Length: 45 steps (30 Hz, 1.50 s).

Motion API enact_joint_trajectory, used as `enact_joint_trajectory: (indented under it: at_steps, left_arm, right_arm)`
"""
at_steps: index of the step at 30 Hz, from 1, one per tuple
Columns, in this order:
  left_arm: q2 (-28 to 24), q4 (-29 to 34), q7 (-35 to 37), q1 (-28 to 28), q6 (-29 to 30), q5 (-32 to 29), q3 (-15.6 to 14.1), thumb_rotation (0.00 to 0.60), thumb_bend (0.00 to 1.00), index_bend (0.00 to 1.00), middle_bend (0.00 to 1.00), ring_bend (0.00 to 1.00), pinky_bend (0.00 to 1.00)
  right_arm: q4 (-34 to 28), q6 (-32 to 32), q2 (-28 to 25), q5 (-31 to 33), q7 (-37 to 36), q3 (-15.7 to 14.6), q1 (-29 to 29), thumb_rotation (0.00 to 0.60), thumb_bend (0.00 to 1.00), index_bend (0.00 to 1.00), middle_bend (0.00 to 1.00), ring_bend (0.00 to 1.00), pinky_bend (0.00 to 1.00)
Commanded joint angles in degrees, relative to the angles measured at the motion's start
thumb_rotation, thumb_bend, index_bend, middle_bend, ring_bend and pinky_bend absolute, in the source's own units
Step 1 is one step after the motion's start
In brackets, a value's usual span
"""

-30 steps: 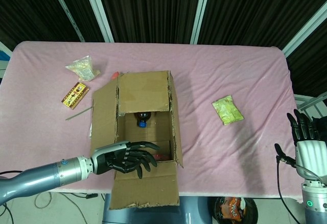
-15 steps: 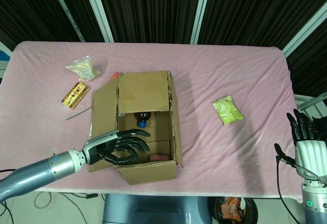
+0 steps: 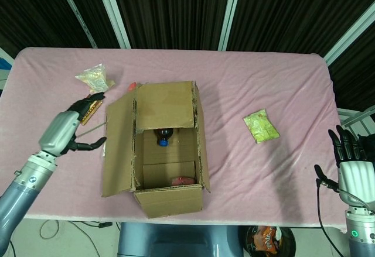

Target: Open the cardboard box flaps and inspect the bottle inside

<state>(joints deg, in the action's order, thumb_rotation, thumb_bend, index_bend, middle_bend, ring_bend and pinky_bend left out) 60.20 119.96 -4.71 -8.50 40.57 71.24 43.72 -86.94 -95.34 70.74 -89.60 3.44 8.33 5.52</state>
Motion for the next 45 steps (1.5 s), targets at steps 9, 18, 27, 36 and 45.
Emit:
enact_joint_trajectory:
  at_steps: [9, 18, 27, 36, 45]
  left_arm:
    - [5.2, -15.8, -3.0, 10.6, 26.7, 18.5, -16.8, 0.6, 0.21, 0.02, 0.04, 0.03, 0.07]
    - [8.1, -24.1, 5.8, 11.8, 34.4, 19.8, -22.3, 0.6, 0.21, 0.01, 0.03, 0.03, 0.07]
    - [8.3, -26.6, 9.3, 10.0, 35.7, 19.2, -24.1, 0.6, 0.22, 0.01, 0.03, 0.03, 0.07]
    - [7.7, -27.1, 11.4, 8.3, 36.3, 17.7, -25.7, 0.6, 0.22, 0.01, 0.03, 0.03, 0.07]
    - [7.1, -27.3, 13.0, 6.8, 36.3, 15.5, -27.2, 0.6, 0.22, 0.01, 0.03, 0.03, 0.07]
  right_arm:
    - [-2.1, 0.4, -0.8, -0.3, 1.5, 0.1, 0.3, 0.6, 0.31, 0.0, 0.0, 0.06, 0.23]
    - [-10.2, 3.2, -3.5, -1.1, 2.7, 2.5, 3.6, 0.6, 0.31, 0.0, 0.0, 0.06, 0.23]
    - [-22.7, 13.8, -5.5, -1.7, 9.0, 6.6, 12.7, 0.6, 0.39, 0.02, 0.04, 0.06, 0.23]
    - [-29.0, 25.8, 1.6, 5.2, 16.8, 11.1, 24.4, 0.6, 0.47, 0.16, 0.13, 0.12, 0.26]
    - [-27.1, 33.4, 13.2, 16.0, 24.8, 13.0, 34.8, 0.6, 0.47, 0.19, 0.16, 0.15, 0.26]
